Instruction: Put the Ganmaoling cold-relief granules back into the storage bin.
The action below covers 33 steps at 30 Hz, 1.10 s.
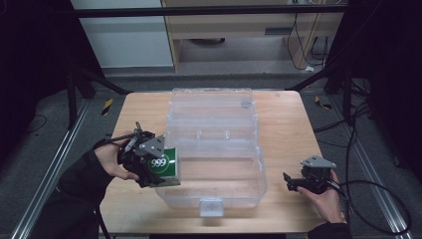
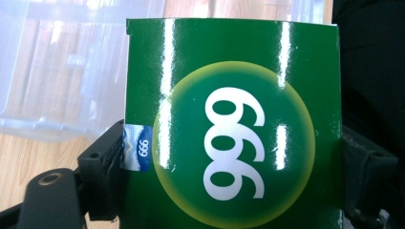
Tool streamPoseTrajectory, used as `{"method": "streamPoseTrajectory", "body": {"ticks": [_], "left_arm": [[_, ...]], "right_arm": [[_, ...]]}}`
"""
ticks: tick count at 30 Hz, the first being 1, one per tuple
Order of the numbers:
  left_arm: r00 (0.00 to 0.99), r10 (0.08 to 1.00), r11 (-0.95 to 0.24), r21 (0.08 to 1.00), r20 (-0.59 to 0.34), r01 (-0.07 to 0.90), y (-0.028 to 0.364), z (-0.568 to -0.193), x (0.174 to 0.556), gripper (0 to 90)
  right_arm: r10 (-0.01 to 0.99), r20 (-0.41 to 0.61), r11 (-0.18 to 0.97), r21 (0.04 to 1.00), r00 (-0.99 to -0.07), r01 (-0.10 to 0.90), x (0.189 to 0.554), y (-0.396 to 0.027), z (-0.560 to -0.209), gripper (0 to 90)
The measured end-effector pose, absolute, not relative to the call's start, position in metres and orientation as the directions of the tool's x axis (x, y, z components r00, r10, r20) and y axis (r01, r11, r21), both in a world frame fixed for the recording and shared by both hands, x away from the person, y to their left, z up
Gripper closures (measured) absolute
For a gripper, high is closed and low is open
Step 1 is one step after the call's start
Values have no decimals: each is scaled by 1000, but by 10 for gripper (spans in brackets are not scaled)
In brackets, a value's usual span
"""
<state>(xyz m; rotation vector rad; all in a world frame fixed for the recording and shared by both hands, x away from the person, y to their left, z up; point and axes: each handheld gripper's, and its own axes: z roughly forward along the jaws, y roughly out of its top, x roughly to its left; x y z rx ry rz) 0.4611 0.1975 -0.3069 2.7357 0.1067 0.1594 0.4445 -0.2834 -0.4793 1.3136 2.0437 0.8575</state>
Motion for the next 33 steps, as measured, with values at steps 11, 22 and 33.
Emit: {"method": "streamPoseTrajectory", "body": {"ticks": [11,22,33], "left_arm": [[991,55,-916,402,119,3,181,-322,470,150],[993,39,-919,395,109,-7,174,-337,473,150],[995,34,-923,385,90,-3,173,-354,475,150]], "right_arm": [[923,-111,318,758,-367,570,444,-283,-480,10],[921,-110,321,756,-373,571,445,-283,-481,10],[919,-114,329,751,-378,573,445,-282,-482,10]]}}
